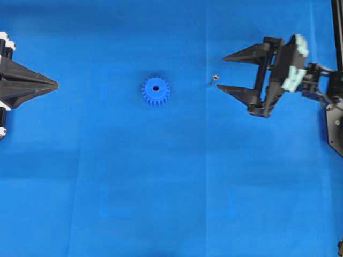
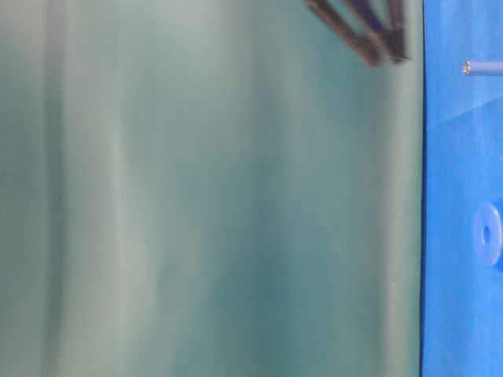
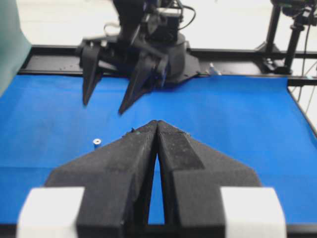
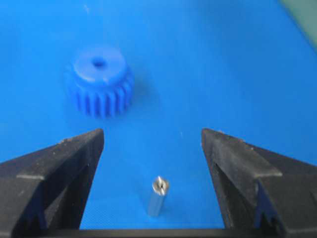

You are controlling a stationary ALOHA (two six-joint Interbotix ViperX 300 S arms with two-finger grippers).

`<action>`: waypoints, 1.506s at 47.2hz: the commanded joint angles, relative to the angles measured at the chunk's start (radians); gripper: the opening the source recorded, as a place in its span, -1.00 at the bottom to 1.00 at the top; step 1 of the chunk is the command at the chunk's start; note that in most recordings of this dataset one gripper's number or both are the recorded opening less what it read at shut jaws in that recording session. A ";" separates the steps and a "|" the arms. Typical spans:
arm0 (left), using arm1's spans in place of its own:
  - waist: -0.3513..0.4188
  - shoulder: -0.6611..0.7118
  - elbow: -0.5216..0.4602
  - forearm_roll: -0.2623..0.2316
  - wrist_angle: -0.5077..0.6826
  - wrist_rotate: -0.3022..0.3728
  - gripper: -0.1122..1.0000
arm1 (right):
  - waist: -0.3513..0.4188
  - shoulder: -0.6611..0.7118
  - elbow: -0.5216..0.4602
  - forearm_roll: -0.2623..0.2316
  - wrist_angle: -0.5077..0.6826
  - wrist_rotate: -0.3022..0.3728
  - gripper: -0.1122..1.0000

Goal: Insert the shaft placed at a random location into the center hole of the small gear at another random location.
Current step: 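Move the right gripper left toward the upright silver shaft, then close the right gripper around the silver shaft and lift it, then carry the held shaft left over the blue gear's center hole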

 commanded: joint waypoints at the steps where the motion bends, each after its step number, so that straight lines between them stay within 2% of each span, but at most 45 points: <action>1: 0.000 0.003 -0.011 0.000 -0.005 -0.002 -0.80 | -0.003 0.066 -0.025 0.035 -0.066 0.002 0.41; 7: 0.000 0.003 -0.009 0.000 -0.005 -0.002 -0.80 | -0.005 0.164 -0.040 0.075 -0.124 0.002 0.41; 14: 0.000 0.003 -0.008 0.000 -0.005 -0.002 -0.80 | -0.002 0.230 -0.057 0.080 -0.130 0.011 0.41; 30: 0.000 0.002 -0.002 0.000 -0.005 -0.002 -0.80 | 0.006 0.235 -0.052 0.080 -0.127 0.021 0.37; 34: 0.000 0.002 -0.002 0.000 -0.003 -0.002 -0.80 | 0.006 0.235 -0.052 0.078 -0.127 0.021 0.19; 44: 0.000 0.002 0.002 0.000 -0.005 -0.002 -0.80 | 0.008 0.232 -0.046 0.075 -0.133 0.020 -0.67; 46: 0.000 0.002 0.002 0.000 -0.005 -0.002 -0.80 | 0.008 0.232 -0.046 0.075 -0.132 0.020 -0.76; 59: 0.000 0.002 0.002 0.000 -0.005 -0.002 -0.80 | 0.012 0.209 -0.049 0.071 -0.115 0.020 -0.76; 71: 0.000 0.002 0.002 0.000 -0.005 -0.005 -0.80 | 0.017 0.037 -0.061 0.071 0.020 0.012 -0.76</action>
